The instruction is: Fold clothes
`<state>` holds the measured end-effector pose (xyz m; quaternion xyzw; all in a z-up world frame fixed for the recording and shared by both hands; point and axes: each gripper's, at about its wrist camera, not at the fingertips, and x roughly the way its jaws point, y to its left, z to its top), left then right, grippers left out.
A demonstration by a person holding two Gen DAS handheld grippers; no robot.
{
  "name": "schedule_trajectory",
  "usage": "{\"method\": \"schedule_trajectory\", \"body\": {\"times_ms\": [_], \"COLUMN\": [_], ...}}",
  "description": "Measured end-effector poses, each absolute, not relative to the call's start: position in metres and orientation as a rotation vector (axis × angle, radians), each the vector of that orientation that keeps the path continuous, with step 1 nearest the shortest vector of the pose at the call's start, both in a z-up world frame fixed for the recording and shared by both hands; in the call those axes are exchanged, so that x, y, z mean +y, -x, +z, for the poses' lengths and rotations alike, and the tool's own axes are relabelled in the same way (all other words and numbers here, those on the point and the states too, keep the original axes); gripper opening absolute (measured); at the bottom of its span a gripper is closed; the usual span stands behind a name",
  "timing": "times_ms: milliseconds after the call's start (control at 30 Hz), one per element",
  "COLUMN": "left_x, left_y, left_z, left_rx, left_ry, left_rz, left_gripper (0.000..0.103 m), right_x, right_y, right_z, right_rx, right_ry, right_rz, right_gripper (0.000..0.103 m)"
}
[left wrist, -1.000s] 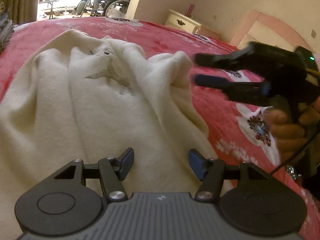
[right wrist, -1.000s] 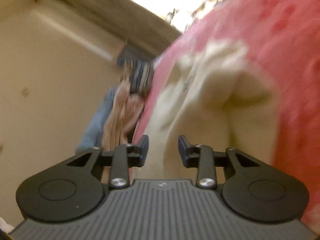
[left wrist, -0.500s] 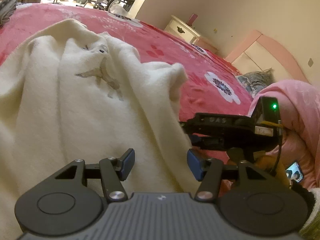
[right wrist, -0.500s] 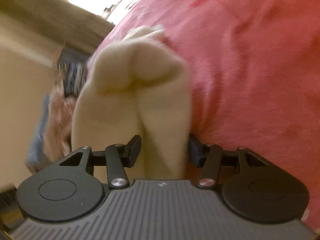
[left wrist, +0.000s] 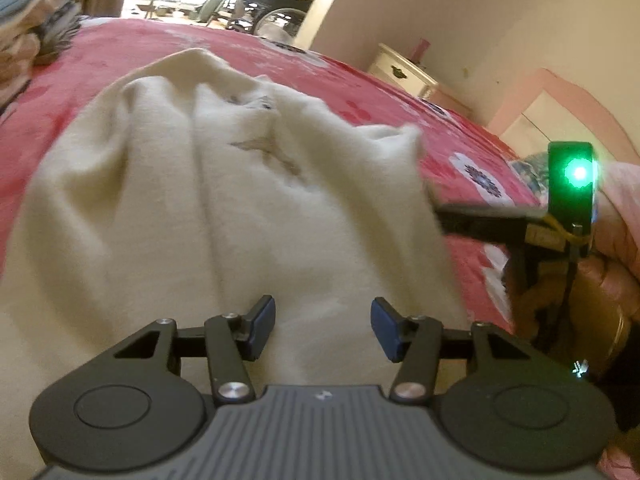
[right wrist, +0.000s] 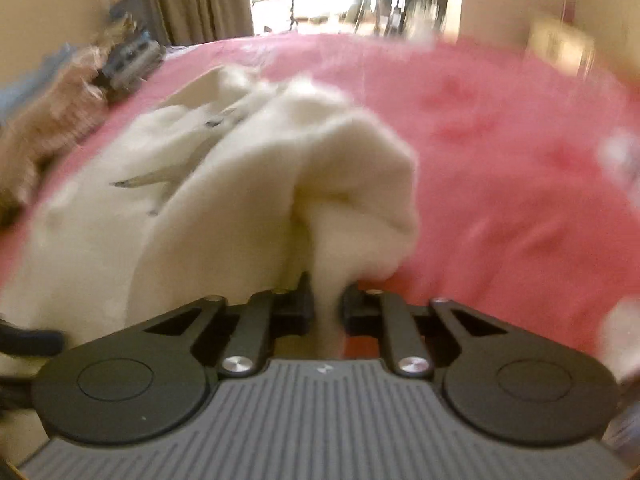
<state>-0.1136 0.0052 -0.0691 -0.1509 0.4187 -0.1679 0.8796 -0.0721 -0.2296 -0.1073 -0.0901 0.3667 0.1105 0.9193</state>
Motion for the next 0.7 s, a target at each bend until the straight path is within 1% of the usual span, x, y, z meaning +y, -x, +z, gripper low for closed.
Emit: {"method": "schedule_trajectory", "body": {"times_ms": [100,200,300,367,467,533,567,633,667,700], "left_x": [0.014,0.015,0.018,0.021,0.029,0.035,0.037,0.042,0.044,0.047], "left_y": [0.121,0.124,0.127,0.131,0.137,0.14,0.141,0.143,0.144,0.144], "left_z": [-0.068,-0.061,-0.053,-0.05,-0.053,-0.06,-0.064,-0.069,-0.071,-0.072], "left_rx": [0.869,0.865,0.845,0.844,0.87,0.898,0.911,0.93,0.933,0.934], "left_ry": [0.313,0.291,0.265,0.24,0.23,0.22,0.217,0.227,0.237,0.245], "left_rz": [-0.328,-0.33,-0.338,-0.332,-0.321,-0.307,-0.299,-0.286,-0.282,-0.279], "left_gripper": [0.05,0.05,0.052,0.055,0.055,0.056,0.056,0.056,0.056,0.055], "right_x": [-0.242,-0.267,-0.292,-0.307,-0.339,-0.357,-0.365,-0.38,-0.383,-0.382], "right_y": [0.054,0.028,0.002,-0.017,-0.058,-0.089,-0.099,-0.112,-0.107,-0.095], "right_z": [-0.091,-0.067,-0.043,-0.041,-0.055,-0.078,-0.096,-0.136,-0.154,-0.172], "right_rx": [0.638,0.493,0.339,0.282,0.352,0.478,0.607,0.914,0.997,1.033], "right_ry": [0.412,0.656,0.893,1.035,1.126,1.173,1.196,1.227,1.292,1.392], "right_rz": [0.104,-0.04,-0.184,-0.264,-0.365,-0.419,-0.4,-0.302,-0.25,-0.195], "right_gripper": [0.01,0.009,0.009,0.009,0.009,0.011,0.02,0.029,0.038,0.047]}}
